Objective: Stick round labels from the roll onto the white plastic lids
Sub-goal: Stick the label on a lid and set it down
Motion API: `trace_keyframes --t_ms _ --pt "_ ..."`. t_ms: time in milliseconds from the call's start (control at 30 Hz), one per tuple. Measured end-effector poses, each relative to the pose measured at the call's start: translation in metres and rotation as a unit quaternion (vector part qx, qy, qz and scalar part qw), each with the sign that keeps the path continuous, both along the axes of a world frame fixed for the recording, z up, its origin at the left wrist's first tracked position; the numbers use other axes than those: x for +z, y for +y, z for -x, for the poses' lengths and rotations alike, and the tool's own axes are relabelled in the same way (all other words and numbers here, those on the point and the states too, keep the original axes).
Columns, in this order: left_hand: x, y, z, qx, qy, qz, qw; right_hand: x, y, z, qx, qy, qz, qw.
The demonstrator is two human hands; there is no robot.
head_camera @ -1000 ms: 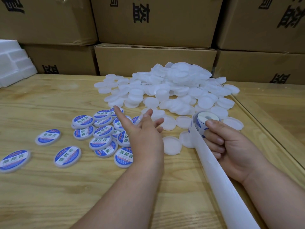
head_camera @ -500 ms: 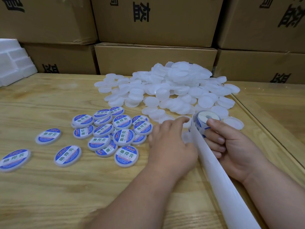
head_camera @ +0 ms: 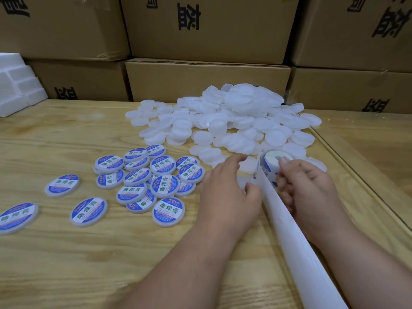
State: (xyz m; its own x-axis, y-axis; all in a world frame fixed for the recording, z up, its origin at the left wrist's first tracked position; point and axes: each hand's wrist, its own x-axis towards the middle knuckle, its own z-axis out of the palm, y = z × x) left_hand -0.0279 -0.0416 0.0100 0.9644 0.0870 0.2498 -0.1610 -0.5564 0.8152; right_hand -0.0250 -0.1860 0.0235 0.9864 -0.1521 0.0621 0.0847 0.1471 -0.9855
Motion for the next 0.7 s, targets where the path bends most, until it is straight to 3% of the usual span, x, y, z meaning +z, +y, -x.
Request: trace_keyframes --t_ms 100,200,433,700 --pt "-0.001 0.001 -0.002 0.011 -0.01 0.077 0.997 -0.003 0.005 0.003 -0.011 -0.047 0.166 0.985" --pt "-0.002 0.002 -0.004 0.003 0.002 0.082 0.997 -0.004 0.006 0.003 0.019 -0.064 0.211 0.975" --pt "-0.005 0.003 -0.008 -0.004 0.032 0.066 0.997 -0.001 0.004 0.004 0.046 -0.017 0.159 0.986" --pt "-0.006 0.001 -0.012 -0.013 -0.016 0.117 0.993 -0.002 0.002 0.002 0.049 -0.014 0.147 0.988"
